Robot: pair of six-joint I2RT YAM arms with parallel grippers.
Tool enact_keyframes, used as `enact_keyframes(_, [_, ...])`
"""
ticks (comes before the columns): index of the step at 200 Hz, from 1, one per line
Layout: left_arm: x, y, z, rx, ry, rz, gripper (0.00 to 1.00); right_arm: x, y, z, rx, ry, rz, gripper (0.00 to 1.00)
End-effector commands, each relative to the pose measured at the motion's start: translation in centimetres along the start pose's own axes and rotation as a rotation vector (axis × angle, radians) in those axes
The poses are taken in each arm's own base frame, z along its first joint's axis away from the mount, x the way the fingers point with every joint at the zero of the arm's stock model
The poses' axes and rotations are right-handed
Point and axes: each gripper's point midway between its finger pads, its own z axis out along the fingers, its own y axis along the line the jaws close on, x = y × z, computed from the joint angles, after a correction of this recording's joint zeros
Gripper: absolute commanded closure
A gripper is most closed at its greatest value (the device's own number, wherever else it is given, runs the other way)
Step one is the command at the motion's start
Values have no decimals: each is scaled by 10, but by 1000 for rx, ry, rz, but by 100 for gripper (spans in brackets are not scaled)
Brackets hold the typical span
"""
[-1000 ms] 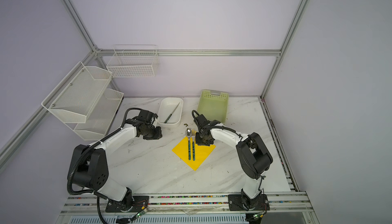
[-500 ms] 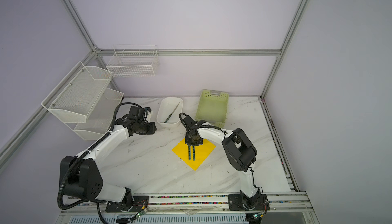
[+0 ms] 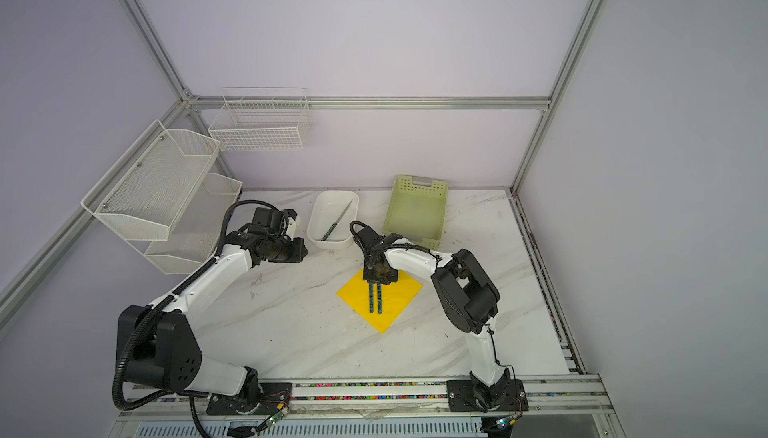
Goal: Place the utensils on the paper napkin and roll it up
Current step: 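Close the right gripper on both utensil handles while the left gripper waits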
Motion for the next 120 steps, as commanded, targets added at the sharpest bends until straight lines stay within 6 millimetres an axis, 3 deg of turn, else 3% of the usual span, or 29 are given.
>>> enact_keyframes(1, [-19, -4, -10, 27, -65, 10, 81, -1, -4, -6, 33, -10, 19, 74])
enact_keyframes(120, [-18, -3, -8, 31, -55, -23, 81, 7, -7, 13, 47, 25, 3, 75])
